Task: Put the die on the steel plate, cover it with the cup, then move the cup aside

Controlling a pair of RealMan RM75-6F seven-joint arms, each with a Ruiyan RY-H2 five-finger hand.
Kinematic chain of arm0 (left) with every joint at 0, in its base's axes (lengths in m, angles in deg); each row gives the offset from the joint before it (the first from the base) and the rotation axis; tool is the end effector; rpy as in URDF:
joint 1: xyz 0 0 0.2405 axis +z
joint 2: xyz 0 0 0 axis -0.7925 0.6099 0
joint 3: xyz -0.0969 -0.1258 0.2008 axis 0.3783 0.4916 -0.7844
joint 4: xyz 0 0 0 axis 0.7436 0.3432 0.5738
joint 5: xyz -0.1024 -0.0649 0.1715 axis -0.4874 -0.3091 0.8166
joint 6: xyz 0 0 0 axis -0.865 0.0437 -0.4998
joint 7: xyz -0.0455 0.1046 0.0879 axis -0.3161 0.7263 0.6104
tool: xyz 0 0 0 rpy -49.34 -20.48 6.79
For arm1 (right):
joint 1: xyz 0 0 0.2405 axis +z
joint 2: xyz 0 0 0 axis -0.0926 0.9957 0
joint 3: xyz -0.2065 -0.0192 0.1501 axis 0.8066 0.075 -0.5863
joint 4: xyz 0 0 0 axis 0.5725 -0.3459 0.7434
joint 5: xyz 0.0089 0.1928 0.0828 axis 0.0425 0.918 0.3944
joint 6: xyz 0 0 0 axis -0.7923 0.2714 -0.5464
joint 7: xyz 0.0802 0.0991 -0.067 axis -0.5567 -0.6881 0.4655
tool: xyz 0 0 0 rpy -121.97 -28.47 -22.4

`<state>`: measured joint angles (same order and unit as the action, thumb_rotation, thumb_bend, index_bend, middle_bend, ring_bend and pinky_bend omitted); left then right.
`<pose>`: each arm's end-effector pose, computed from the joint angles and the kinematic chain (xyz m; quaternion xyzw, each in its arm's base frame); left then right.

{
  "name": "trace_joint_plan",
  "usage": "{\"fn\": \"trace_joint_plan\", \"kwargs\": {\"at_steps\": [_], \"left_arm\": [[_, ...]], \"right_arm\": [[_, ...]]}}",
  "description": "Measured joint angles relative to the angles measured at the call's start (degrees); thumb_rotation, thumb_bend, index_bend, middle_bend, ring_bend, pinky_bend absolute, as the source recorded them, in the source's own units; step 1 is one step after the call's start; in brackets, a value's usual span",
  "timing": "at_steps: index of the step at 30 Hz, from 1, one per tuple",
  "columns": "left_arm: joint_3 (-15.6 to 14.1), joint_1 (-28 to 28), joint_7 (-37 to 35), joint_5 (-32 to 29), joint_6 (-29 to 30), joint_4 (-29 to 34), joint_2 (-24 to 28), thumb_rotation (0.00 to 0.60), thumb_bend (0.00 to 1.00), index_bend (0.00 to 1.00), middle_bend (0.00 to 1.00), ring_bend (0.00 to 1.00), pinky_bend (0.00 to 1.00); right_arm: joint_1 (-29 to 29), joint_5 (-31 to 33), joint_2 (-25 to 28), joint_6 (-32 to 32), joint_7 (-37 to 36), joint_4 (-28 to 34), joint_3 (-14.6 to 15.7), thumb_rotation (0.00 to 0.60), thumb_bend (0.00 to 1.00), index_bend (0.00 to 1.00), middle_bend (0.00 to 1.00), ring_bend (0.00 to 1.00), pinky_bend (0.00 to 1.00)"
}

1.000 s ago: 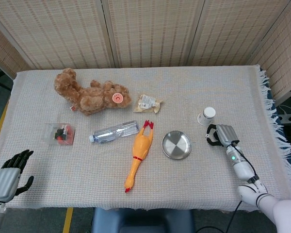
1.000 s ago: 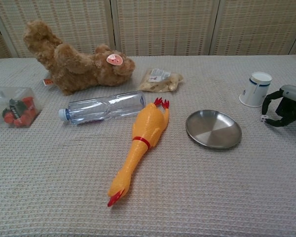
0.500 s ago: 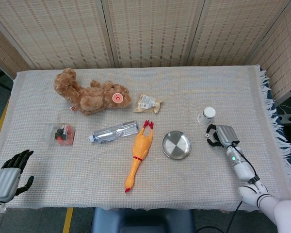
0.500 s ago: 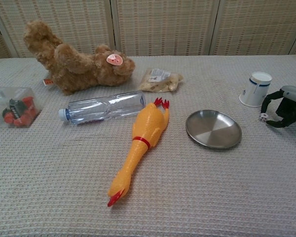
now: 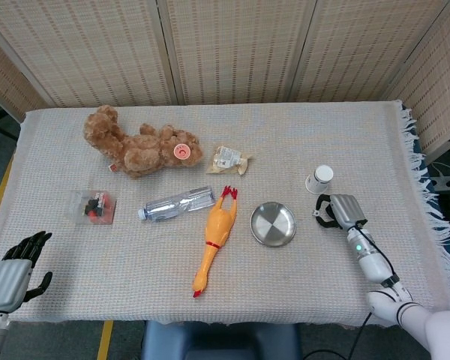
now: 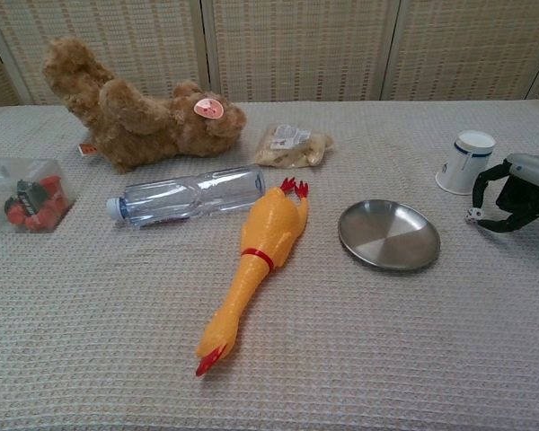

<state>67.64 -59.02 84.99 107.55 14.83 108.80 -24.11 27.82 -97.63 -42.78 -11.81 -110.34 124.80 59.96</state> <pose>-0.3081 0.1773 0.1440 -0.6383 -0.3984 -0.3190 0.5763 -0.3213 -0.3647 0.0074 0.6383 -0.4977 0.3545 0.4683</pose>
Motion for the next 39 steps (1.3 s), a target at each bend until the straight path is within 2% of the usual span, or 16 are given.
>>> {"fn": "trace_joint_plan", "kwargs": {"at_steps": [7,11,14,19,23,28,30,31,33,35,36,39], "left_arm": [[-0.07,-0.05,0.08,-0.04,-0.18,0.09,-0.01,0.600,0.40,0.08,0.07,0.10,0.21],[-0.08,-0.09,-0.05,-0.11,-0.30,0.14,0.08,0.600,0.40,0.08,0.07,0.10,0.21],[-0.10,-0.05,-0.29,-0.03,-0.21,0.21,0.21,0.600,0.40,0.08,0.07,0.10,0.21],[-0.03,0.04,-0.91,-0.05,-0.03,0.15,0.37,0.600,0.40,0.08,0.07,0.10,0.21],[0.00,0.01,-1.08,-0.13,-0.11,0.10,0.43,0.600,0.40,0.08,0.07,0.10,0.21],[-0.08,-0.03,-0.93,-0.01,-0.22,0.14,0.44,0.600,0.40,0.09,0.07,0.10,0.21],[-0.17,-0.02,-0.69,0.12,-0.21,0.20,0.42,0.600,0.40,0.09,0.07,0.10,0.21],[-0.18,-0.02,-0.62,0.10,-0.22,0.25,0.41,0.600,0.40,0.09,0.07,0.10,0.21],[-0.15,-0.04,-0.58,0.05,-0.23,0.28,0.41,0.600,0.40,0.09,0.07,0.10,0.21],[-0.16,-0.03,-0.55,0.08,-0.22,0.32,0.41,0.600,0.40,0.09,0.07,0.10,0.21],[-0.19,-0.02,-0.53,0.10,-0.21,0.31,0.41,0.600,0.40,0.09,0.07,0.10,0.21],[-0.18,-0.06,-0.43,0.12,-0.23,0.38,0.40,0.600,0.40,0.09,0.07,0.10,0.21]], "right_arm": [[-0.16,-2.91,3.77,3.88,1.60,10.77,0.97,0.600,0.24,0.64,0.98,0.99,0.94],[0.40,-3.39,6.94,4.15,5.01,19.64,1.04,0.600,0.24,0.64,0.98,0.99,0.94],[1.17,-2.70,8.36,3.27,8.82,23.85,0.70,0.600,0.24,0.62,0.98,0.99,0.94],[2.57,-0.16,8.35,0.75,12.90,24.98,0.01,0.600,0.24,0.47,0.98,0.99,0.94],[2.93,0.31,7.80,0.22,12.98,24.31,-0.02,0.600,0.23,0.41,0.98,0.99,0.94],[2.84,-0.20,7.58,1.11,12.46,23.77,0.06,0.600,0.15,0.31,0.98,0.97,0.93],[2.61,-0.93,7.58,2.58,11.90,23.67,0.01,0.600,0.14,0.31,0.94,0.91,0.89],[2.47,-1.42,7.57,3.66,11.59,23.56,-0.01,0.600,0.13,0.31,0.89,0.85,0.85],[2.07,-2.66,7.52,6.81,11.12,23.02,-0.13,0.600,0.13,0.31,0.72,0.65,0.76],[1.67,-3.67,7.37,10.43,11.33,22.02,-0.51,0.600,0.13,0.31,0.54,0.38,0.61],[1.51,-3.92,7.24,11.97,11.75,21.42,-0.83,0.600,0.13,0.31,0.47,0.29,0.52],[1.19,-3.90,6.69,15.54,14.84,19.22,-2.32,0.600,0.12,0.27,0.32,0.12,0.30]]}}
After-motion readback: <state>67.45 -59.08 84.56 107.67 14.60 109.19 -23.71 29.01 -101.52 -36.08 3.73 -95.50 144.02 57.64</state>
